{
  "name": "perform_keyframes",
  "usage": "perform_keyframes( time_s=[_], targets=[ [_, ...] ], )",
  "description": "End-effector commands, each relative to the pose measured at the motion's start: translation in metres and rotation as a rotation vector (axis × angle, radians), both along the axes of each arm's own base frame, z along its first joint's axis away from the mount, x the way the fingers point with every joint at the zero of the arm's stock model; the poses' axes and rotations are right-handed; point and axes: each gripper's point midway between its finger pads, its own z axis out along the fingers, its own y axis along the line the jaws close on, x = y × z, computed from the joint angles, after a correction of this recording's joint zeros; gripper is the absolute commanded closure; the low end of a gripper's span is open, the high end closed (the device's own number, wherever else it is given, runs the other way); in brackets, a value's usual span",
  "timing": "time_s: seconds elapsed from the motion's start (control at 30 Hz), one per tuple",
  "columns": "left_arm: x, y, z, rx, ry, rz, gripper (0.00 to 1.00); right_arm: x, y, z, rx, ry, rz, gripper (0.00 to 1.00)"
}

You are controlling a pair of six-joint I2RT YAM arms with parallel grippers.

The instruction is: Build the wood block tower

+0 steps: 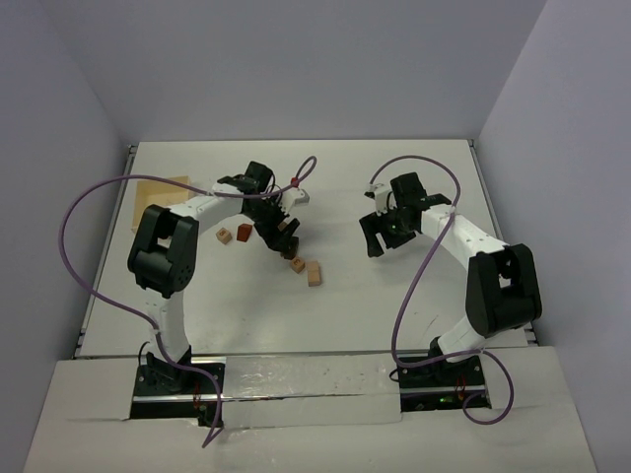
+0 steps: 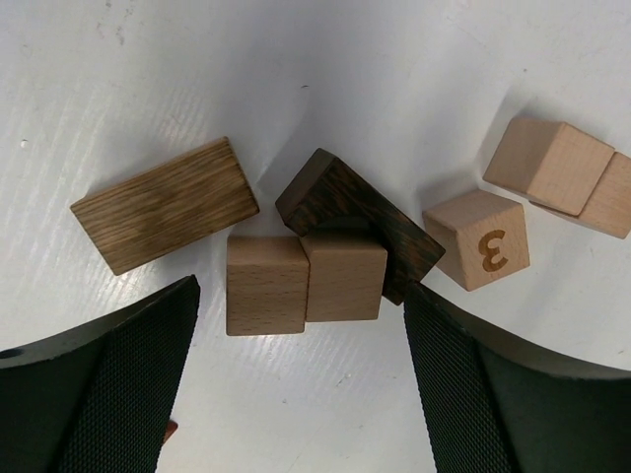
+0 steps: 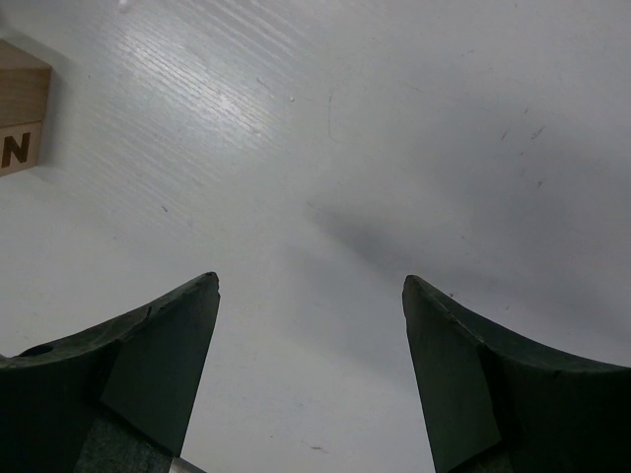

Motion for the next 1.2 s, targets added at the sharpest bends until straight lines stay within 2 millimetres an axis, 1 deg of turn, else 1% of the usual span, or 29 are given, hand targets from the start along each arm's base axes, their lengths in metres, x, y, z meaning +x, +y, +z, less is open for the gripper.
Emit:
perform_keyframes(
  time_s=[0.0,0.17,0.23,0.33,0.53,0.67,0.87,0.93,0.97,1.03,1.17],
  targets=[
    [0.028,0.000,-0.001,0.041,-0.097,0.022,0.11,0.005,-0.001,0.012,0.015,-0.047,0.004,0.18],
    [0.040,-0.001,-0.001,0.048,-0.104,0.047,0.12,0.005,0.000,0.012,0.017,-0.044,0.004,0.18],
    [0.044,-0.001,-0.004,0.053,-0.094,0.058,0.13,0.005,-0.001,0.012,0.017,-0.045,0.003,0.18],
    [0.048,-0.003,-0.002,0.046,-0.094,0.060,0.13,0.005,-0.001,0.012,0.016,-0.044,0.003,0.18],
    [0.041,0.004,0.002,0.047,-0.093,0.056,0.12,0.005,-0.001,0.011,0.016,-0.044,0.004,0.18],
    [0.039,0.007,0.008,0.045,-0.087,0.099,0.11,0.005,0.000,0.011,0.020,-0.042,0.005,0.18],
    [0.047,0.015,0.026,0.050,-0.093,0.320,0.03,0.006,0.000,0.009,0.023,-0.037,0.005,0.18],
    [0.042,0.017,0.026,0.051,-0.092,0.357,0.02,0.006,0.001,0.009,0.023,-0.037,0.005,0.18],
    [0.043,0.016,0.031,0.048,-0.116,0.362,0.02,0.006,0.001,0.009,0.023,-0.036,0.005,0.18],
    [0.038,0.021,0.027,0.087,-0.145,0.385,0.02,0.007,0.001,0.007,0.021,-0.034,0.007,0.18],
    [0.036,0.024,0.021,0.115,-0.146,0.399,0.03,0.008,0.001,0.008,0.021,-0.035,0.009,0.18]
  ],
)
